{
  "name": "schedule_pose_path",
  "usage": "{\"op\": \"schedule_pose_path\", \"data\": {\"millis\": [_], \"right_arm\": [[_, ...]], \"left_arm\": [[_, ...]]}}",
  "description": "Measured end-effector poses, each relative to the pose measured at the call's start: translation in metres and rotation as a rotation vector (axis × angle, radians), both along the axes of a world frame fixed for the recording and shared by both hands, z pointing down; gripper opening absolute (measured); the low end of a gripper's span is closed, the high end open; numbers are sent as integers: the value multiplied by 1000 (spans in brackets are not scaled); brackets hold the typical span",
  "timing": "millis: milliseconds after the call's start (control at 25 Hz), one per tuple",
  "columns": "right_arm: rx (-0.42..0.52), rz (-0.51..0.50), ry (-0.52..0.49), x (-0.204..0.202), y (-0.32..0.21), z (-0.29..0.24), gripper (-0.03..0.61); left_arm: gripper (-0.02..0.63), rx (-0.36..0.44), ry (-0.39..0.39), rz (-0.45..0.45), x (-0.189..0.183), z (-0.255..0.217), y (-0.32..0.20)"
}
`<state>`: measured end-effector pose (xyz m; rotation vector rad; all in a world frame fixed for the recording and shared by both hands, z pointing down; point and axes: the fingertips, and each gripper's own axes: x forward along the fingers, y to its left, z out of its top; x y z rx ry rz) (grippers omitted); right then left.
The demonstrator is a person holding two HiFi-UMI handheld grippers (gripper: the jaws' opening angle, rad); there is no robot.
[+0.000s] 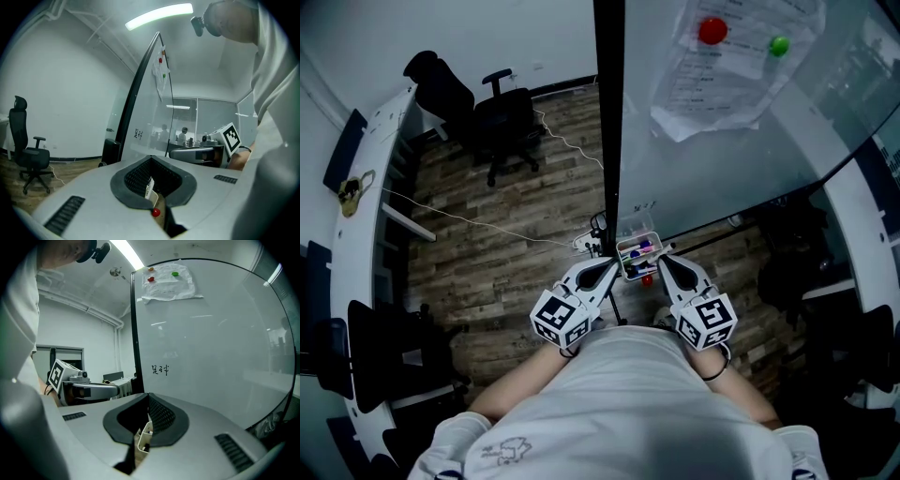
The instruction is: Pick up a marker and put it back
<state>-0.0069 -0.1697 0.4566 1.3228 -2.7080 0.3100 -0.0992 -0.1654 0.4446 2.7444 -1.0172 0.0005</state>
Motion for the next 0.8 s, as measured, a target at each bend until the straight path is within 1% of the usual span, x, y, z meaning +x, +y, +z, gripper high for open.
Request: {"op": "schedule_pose_path", "data": {"millis": [240, 400, 640, 800], "right_arm": [[11, -33, 0, -2, 17, -1, 9], [28, -72, -17, 1, 32, -6, 10], [27, -105, -22, 29, 64, -7, 10], [21, -123, -17, 57, 98, -7, 9]], "left_arm": [[6, 11, 4, -6, 4, -2, 13], [6, 15, 10, -42, 5, -5, 23], [6, 23, -6, -87, 30, -9, 54], [6, 9, -8, -99, 59, -8, 87]]}}
